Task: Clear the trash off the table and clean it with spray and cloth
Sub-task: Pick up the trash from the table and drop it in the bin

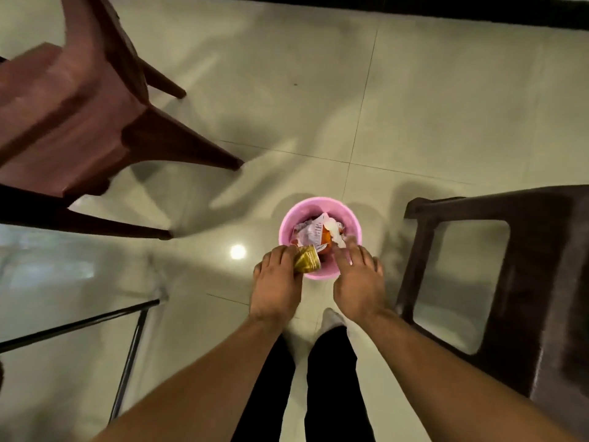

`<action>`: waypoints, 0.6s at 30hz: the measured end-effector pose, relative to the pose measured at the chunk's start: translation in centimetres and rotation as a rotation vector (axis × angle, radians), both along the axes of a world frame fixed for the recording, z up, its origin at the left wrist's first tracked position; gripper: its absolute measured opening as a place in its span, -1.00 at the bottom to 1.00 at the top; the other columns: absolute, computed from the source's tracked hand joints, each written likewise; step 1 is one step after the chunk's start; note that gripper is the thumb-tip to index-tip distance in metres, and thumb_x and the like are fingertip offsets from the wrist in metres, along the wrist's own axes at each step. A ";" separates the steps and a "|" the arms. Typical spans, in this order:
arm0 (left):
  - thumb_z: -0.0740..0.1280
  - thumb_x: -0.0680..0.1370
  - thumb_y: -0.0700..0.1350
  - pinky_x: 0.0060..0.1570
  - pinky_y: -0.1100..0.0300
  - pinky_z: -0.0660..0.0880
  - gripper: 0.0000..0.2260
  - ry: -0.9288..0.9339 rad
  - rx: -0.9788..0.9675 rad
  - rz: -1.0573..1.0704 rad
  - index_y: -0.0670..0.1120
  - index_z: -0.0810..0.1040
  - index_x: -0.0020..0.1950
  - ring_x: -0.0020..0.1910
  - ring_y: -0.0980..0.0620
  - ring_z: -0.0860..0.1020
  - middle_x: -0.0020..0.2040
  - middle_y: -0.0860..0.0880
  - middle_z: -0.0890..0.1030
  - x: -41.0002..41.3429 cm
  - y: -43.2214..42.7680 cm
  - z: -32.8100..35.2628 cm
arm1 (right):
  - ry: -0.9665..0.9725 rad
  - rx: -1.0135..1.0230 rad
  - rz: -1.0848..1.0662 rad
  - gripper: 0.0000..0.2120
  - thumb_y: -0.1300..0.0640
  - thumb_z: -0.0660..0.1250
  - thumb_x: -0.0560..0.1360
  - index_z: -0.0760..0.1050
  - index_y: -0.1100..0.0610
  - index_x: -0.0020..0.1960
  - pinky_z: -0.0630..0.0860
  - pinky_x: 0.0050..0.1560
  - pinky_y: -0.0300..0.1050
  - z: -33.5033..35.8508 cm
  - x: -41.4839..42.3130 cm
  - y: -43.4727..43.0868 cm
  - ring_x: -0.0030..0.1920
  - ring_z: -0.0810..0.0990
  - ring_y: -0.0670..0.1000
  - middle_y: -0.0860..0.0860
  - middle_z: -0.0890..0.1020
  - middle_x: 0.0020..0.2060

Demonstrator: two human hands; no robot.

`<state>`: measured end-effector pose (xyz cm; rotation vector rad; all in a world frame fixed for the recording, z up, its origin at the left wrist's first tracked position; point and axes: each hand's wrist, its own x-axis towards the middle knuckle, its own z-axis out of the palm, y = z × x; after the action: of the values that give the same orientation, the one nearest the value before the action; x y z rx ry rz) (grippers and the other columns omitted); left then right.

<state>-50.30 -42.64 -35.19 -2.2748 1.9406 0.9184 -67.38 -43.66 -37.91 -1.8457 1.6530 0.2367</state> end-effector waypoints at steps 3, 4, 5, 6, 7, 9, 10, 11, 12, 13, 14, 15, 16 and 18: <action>0.34 0.60 -0.06 0.28 0.05 0.36 -0.60 0.019 0.041 -0.019 -0.01 0.40 0.43 0.31 -0.05 0.44 0.36 -0.02 0.50 0.0 -0.9 -1.9 | -0.406 0.050 -0.386 -0.54 0.11 0.27 0.61 0.36 -0.05 0.49 0.48 0.33 0.03 -2.2 1.0 -0.3 0.35 0.50 0.06 -0.04 0.44 0.45; 0.34 0.60 -0.05 0.30 0.05 0.36 -0.59 0.028 0.055 -0.029 0.00 0.39 0.44 0.31 -0.05 0.44 0.37 -0.01 0.50 0.1 -1.1 -2.4 | -0.566 0.153 -0.560 -0.58 0.07 0.28 0.63 0.39 -0.10 0.47 0.51 0.29 -0.02 -2.3 1.6 -0.7 0.27 0.56 0.01 -0.10 0.54 0.33; 0.34 0.61 -0.05 0.31 0.05 0.36 -0.59 0.038 0.071 -0.039 0.00 0.38 0.45 0.32 -0.04 0.44 0.37 -0.01 0.50 0.1 -1.4 -2.8 | -0.690 0.256 -0.705 -0.61 0.02 0.30 0.62 0.42 -0.17 0.43 0.54 0.23 -0.05 -2.4 2.2 -1.0 0.19 0.61 -0.03 -0.17 0.60 0.22; 0.33 0.61 -0.06 0.30 0.06 0.35 -0.59 0.051 0.083 -0.052 0.00 0.38 0.45 0.31 -0.04 0.44 0.36 -0.01 0.52 0.1 -1.6 -3.0 | -0.757 0.321 -0.786 -0.65 -0.04 0.31 0.61 0.44 -0.24 0.37 0.58 0.16 -0.06 -2.3 2.6 -1.4 0.13 0.64 -0.05 -0.21 0.62 0.14; 0.33 0.62 -0.07 0.29 0.07 0.35 -0.61 0.064 0.093 -0.066 0.01 0.39 0.44 0.30 -0.04 0.45 0.34 -0.01 0.54 0.1 -1.9 -3.2 | -0.805 0.369 -0.839 -0.70 -0.07 0.33 0.60 0.46 -0.27 0.31 0.60 0.07 -0.07 -2.2 2.8 -1.8 0.07 0.67 -0.04 -0.20 0.64 0.10; 0.30 0.63 -0.08 0.26 0.07 0.38 -0.67 0.094 0.097 -0.099 0.02 0.42 0.41 0.27 -0.03 0.48 0.29 0.01 0.57 -0.1 -2.4 -3.6 | -0.845 0.431 -0.886 -0.75 -0.08 0.35 0.58 0.50 -0.18 0.25 0.64 -0.06 -0.09 -1.9 3.0 -2.4 -0.03 0.71 0.00 -0.09 0.67 0.06; 0.29 0.64 -0.11 0.24 0.06 0.40 -0.70 0.107 0.097 -0.112 0.02 0.44 0.38 0.25 -0.02 0.50 0.26 0.02 0.59 -0.1 -2.7 -3.8 | -0.839 0.447 -0.890 -0.72 -0.07 0.38 0.56 0.53 -0.11 0.26 0.64 -0.10 -0.09 -2.0 3.2 -2.7 -0.07 0.71 0.01 -0.04 0.69 0.04; 0.29 0.64 -0.12 0.22 0.06 0.43 -0.72 0.122 0.102 -0.119 0.02 0.45 0.35 0.22 -0.02 0.51 0.23 0.02 0.60 -0.1 -2.9 -4.1 | -0.822 0.458 -0.886 -0.70 -0.05 0.41 0.54 0.55 -0.05 0.25 0.66 -0.12 -0.09 -2.2 3.2 -2.8 -0.09 0.72 0.01 0.00 0.70 0.03; 0.28 0.64 -0.13 0.20 0.04 0.45 -0.74 0.137 0.111 -0.123 0.02 0.47 0.33 0.19 -0.03 0.52 0.21 0.02 0.61 -0.1 -3.3 -4.3 | -0.801 0.462 -0.882 -0.69 -0.02 0.44 0.53 0.56 -0.01 0.24 0.66 -0.14 -0.09 -2.5 3.2 -3.0 -0.10 0.72 0.02 0.02 0.70 0.02; 0.29 0.64 -0.13 0.19 0.03 0.46 -0.73 0.152 0.117 -0.126 0.00 0.47 0.34 0.19 -0.05 0.53 0.22 0.00 0.61 -0.1 -3.6 -4.4 | -0.792 0.462 -0.894 -0.70 0.02 0.46 0.51 0.58 0.02 0.22 0.67 -0.13 -0.09 -2.7 3.3 -3.1 -0.10 0.72 0.03 0.03 0.69 0.01; 0.29 0.64 -0.12 0.22 0.03 0.46 -0.70 0.157 0.117 -0.130 -0.01 0.46 0.37 0.22 -0.06 0.53 0.26 -0.01 0.59 0.0 -3.9 -4.7 | -0.775 0.453 -0.921 -0.72 0.05 0.47 0.51 0.59 0.03 0.20 0.68 -0.11 -0.07 -3.1 3.4 -3.4 -0.09 0.71 0.04 0.04 0.69 0.02; 0.31 0.63 -0.11 0.29 0.03 0.42 -0.64 0.142 0.107 -0.139 -0.02 0.43 0.43 0.30 -0.06 0.49 0.35 -0.03 0.55 0.0 -4.1 -4.7 | -0.759 0.436 -0.952 -0.72 0.07 0.47 0.50 0.58 0.04 0.19 0.68 -0.08 -0.04 -3.3 3.4 -3.6 -0.07 0.70 0.04 0.03 0.69 0.03; 0.33 0.62 -0.11 0.37 0.03 0.35 -0.56 0.117 0.094 -0.146 -0.03 0.37 0.50 0.40 -0.06 0.43 0.45 -0.04 0.47 0.0 -4.3 -4.6 | -0.714 0.396 -0.966 -0.72 0.08 0.46 0.50 0.56 0.02 0.20 0.68 -0.02 -0.01 -3.6 3.3 -3.7 -0.04 0.69 0.03 -0.01 0.68 0.05; 0.36 0.59 -0.10 0.45 0.01 0.25 -0.43 0.085 0.067 -0.124 -0.07 0.26 0.57 0.50 -0.05 0.30 0.55 -0.05 0.32 0.2 -4.5 -4.6 | -0.573 0.291 -0.957 -0.65 0.10 0.45 0.49 0.51 -0.03 0.25 0.60 0.08 -0.07 -4.1 3.1 -4.1 0.03 0.62 0.00 -0.09 0.63 0.10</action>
<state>-50.14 -47.19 -39.75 -2.0858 2.0247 1.0645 -64.26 -47.71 -41.97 -0.6658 1.7465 -0.4052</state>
